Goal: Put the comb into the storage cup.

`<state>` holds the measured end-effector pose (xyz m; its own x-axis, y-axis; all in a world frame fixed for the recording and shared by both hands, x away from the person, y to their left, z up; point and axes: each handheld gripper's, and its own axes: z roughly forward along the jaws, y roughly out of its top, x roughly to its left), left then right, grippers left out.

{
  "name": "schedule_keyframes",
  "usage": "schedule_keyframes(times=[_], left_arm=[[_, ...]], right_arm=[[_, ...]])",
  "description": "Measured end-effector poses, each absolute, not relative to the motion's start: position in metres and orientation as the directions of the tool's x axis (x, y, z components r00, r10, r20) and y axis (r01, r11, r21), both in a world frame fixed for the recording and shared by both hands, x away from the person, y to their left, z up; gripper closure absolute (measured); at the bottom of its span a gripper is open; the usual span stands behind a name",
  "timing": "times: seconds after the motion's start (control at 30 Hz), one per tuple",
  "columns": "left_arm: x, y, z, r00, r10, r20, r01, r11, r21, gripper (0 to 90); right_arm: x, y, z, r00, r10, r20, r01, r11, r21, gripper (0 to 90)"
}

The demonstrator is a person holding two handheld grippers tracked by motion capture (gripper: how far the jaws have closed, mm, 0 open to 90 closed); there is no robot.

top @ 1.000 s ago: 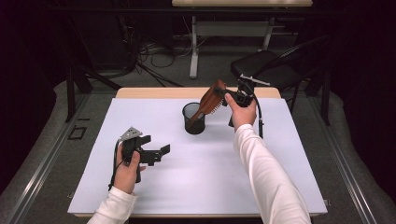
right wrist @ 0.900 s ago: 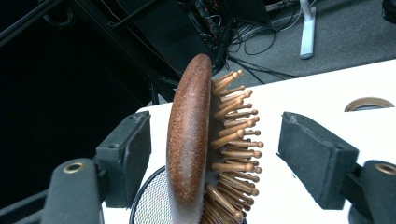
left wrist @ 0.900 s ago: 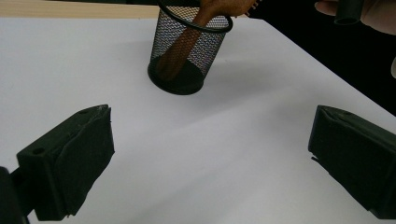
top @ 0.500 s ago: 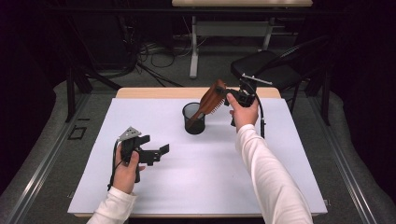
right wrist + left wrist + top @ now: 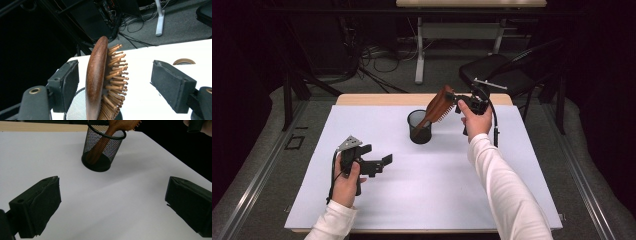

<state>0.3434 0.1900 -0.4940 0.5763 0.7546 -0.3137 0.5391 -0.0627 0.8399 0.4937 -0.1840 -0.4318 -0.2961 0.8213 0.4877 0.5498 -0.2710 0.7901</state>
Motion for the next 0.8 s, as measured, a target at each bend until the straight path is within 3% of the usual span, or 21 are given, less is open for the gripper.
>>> schedule_keyframes(times=[0.33,0.8], left_arm=[[0.343,0.191,-0.494,0.576,0.756,-0.312,0.539,-0.064,0.84,0.5],[0.343,0.192,-0.494,0.575,0.753,-0.319,0.546,-0.062,0.835,0.5]], right_arm=[[0.489,-0.189,-0.427,-0.309,0.832,0.46,0.56,-0.232,0.795,14.4],[0.478,-0.187,-0.421,-0.348,0.863,0.366,0.59,-0.101,0.801,12.0]])
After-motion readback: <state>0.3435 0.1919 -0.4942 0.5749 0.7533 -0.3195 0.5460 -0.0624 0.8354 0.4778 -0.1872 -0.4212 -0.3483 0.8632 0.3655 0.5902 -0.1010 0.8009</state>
